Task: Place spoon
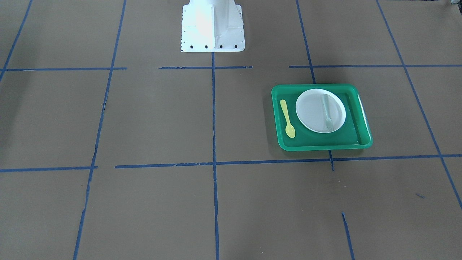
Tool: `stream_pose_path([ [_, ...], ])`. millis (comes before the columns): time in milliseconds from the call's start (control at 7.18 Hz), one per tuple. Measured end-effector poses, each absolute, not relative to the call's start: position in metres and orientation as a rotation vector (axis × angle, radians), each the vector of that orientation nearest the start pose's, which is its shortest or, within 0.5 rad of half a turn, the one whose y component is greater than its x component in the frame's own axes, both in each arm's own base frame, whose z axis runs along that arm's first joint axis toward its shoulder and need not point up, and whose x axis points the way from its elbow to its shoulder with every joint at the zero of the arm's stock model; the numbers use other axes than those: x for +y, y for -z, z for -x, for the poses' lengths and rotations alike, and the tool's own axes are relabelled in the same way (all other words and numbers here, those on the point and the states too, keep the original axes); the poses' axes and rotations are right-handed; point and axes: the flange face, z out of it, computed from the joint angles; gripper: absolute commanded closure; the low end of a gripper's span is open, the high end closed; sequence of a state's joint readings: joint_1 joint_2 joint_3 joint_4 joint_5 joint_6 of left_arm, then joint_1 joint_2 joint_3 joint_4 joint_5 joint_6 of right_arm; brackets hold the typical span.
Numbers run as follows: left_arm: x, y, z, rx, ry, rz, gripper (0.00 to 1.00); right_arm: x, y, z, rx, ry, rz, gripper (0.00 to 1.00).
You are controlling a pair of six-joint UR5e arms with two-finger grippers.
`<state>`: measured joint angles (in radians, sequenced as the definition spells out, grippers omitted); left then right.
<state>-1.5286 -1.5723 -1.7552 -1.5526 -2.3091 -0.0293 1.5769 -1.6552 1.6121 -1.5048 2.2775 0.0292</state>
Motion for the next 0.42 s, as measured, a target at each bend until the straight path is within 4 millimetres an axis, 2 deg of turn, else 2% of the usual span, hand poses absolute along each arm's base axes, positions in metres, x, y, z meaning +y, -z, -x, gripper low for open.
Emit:
stream_pose_path([
  [418, -0.5029, -0.5674, 0.0436, 0.742, -0.08, -0.14, 0.0, -0.4569, -0.6764, -0.0715, -0.706, -0.026, -0.014, 0.0],
])
